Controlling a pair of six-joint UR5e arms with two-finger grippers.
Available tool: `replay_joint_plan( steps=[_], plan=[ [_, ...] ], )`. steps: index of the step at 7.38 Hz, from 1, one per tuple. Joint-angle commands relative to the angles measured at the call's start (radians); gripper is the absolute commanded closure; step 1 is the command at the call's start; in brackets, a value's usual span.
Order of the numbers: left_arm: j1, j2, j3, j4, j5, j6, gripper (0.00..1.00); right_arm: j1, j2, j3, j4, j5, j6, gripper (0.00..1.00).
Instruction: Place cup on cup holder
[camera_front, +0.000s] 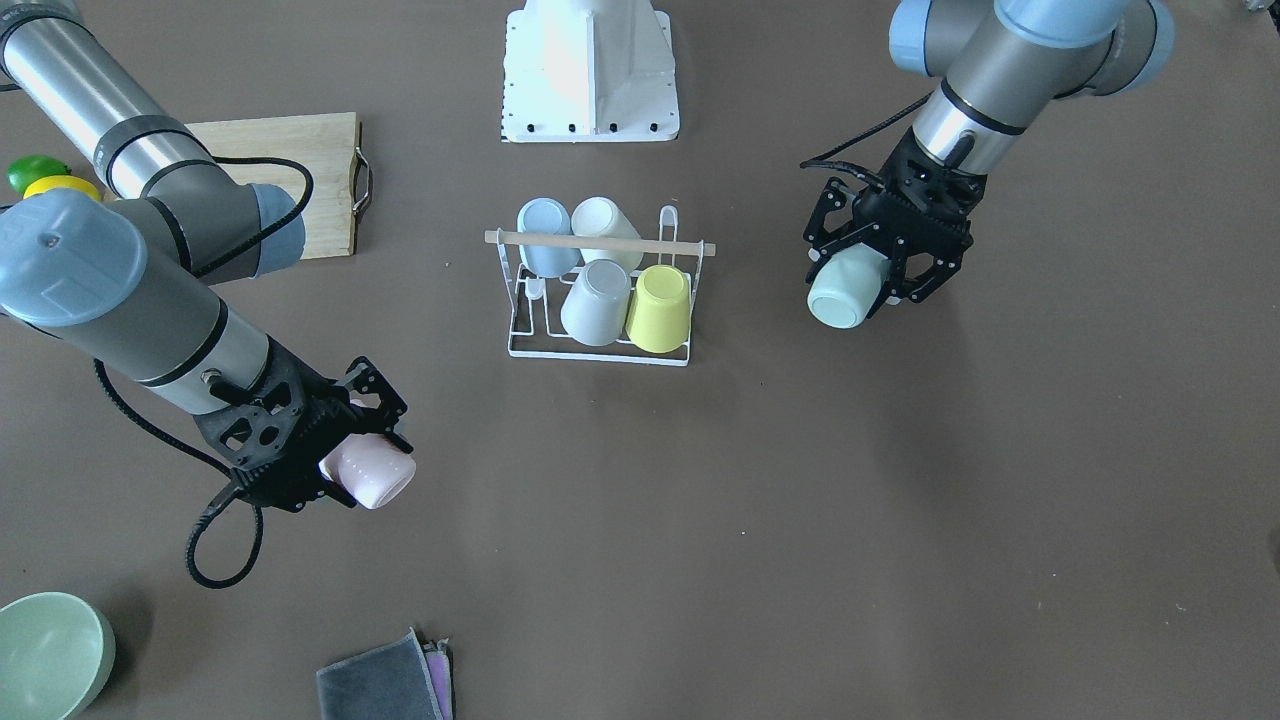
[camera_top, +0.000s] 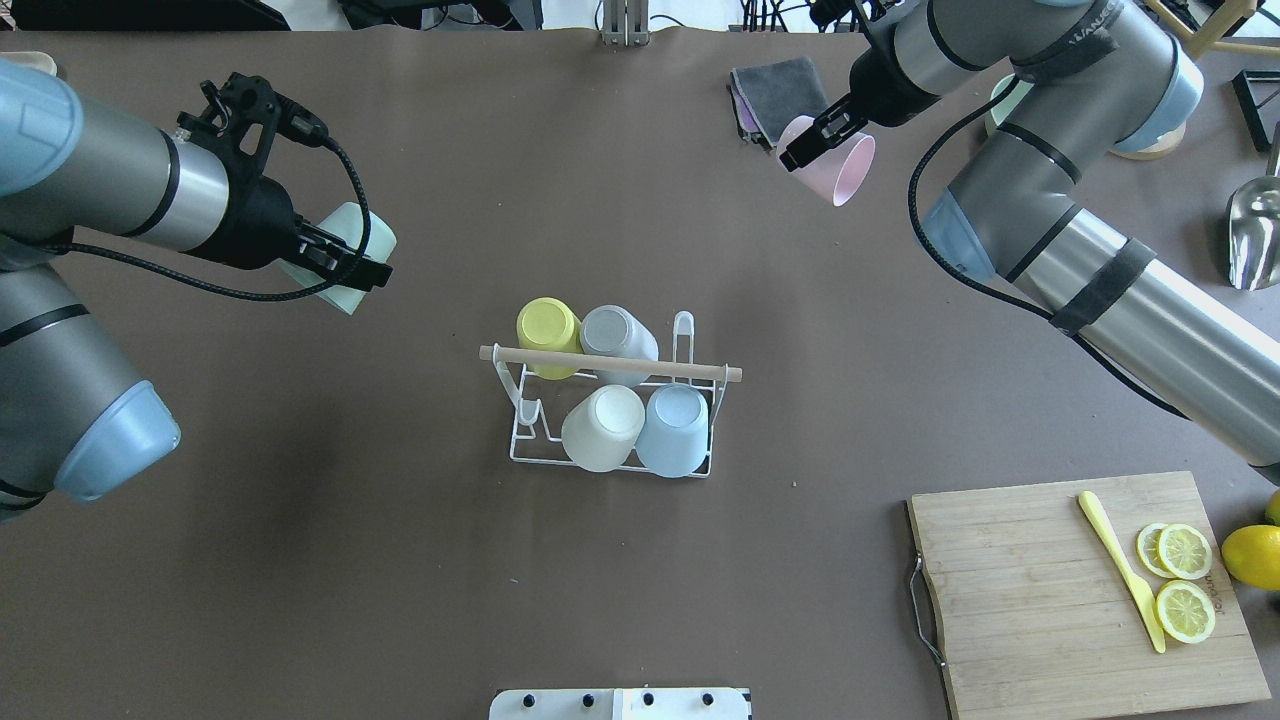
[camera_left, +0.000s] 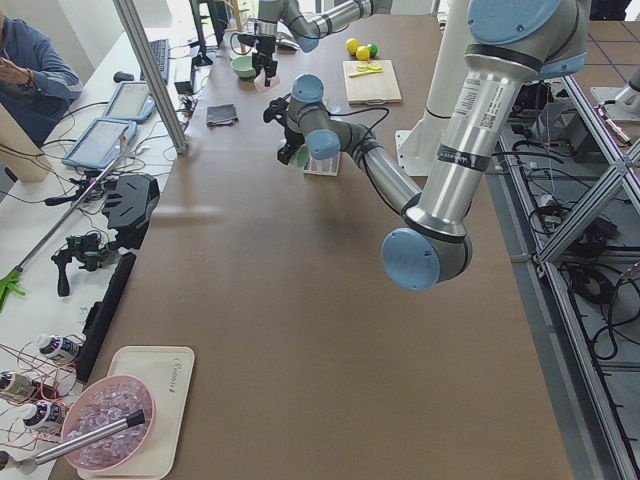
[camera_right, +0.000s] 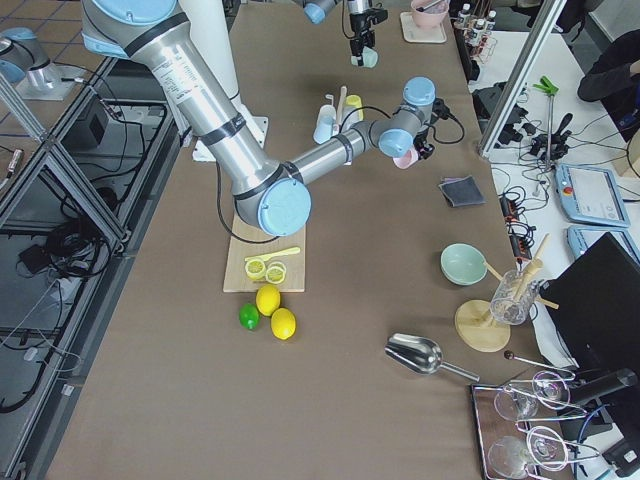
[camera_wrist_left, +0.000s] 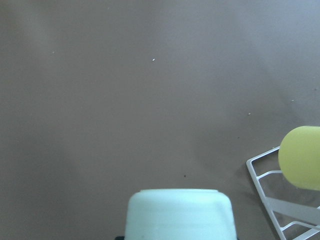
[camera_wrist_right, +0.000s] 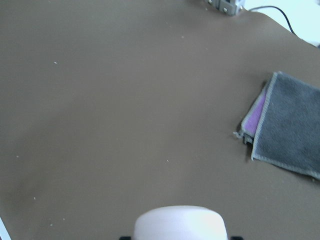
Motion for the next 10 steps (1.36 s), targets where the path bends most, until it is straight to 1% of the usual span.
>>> replay_joint_plan(
  steps=[1, 2, 3, 4, 5, 6, 7, 8, 9, 10],
  plan=[
    [0.002, 0.080, 0.073, -0.418, 0.076, -0.012, 0.65, -0.006, -0.032, 0.000, 0.276, -0.003, 0.069, 1.00],
    [0.002, 0.085, 0.077, -0.496, 0.104, 0.000, 0.67, -0.006, -0.058, -0.003, 0.396, -0.004, 0.083, 1.00],
    [0.006, 0.080, 0.078, -0.527, 0.156, 0.005, 0.67, -0.004, -0.082, 0.000, 0.502, -0.006, 0.087, 1.00],
    [0.076, 0.077, 0.083, -0.593, 0.253, 0.005, 0.67, -0.004, -0.090, 0.000, 0.586, -0.015, 0.119, 1.00],
    [0.191, 0.073, 0.081, -0.646, 0.418, 0.007, 0.67, -0.006, -0.104, 0.000, 0.687, -0.047, 0.177, 1.00],
    [0.280, 0.061, 0.055, -0.648, 0.584, 0.031, 0.67, -0.006, -0.111, 0.000, 0.755, -0.061, 0.209, 1.00],
    [0.287, 0.073, -0.030, -0.630, 0.599, 0.072, 0.67, -0.009, -0.118, -0.003, 0.814, -0.079, 0.263, 1.00],
    [0.285, 0.106, -0.085, -0.622, 0.603, 0.095, 0.67, -0.015, -0.115, 0.000, 0.839, -0.102, 0.309, 1.00],
    [0.297, 0.082, -0.081, -0.619, 0.612, 0.121, 0.67, -0.050, -0.116, -0.013, 0.924, -0.177, 0.324, 1.00],
    [0.310, 0.061, -0.081, -0.592, 0.645, 0.123, 0.67, -0.082, -0.119, -0.013, 0.987, -0.217, 0.393, 1.00]
  ],
)
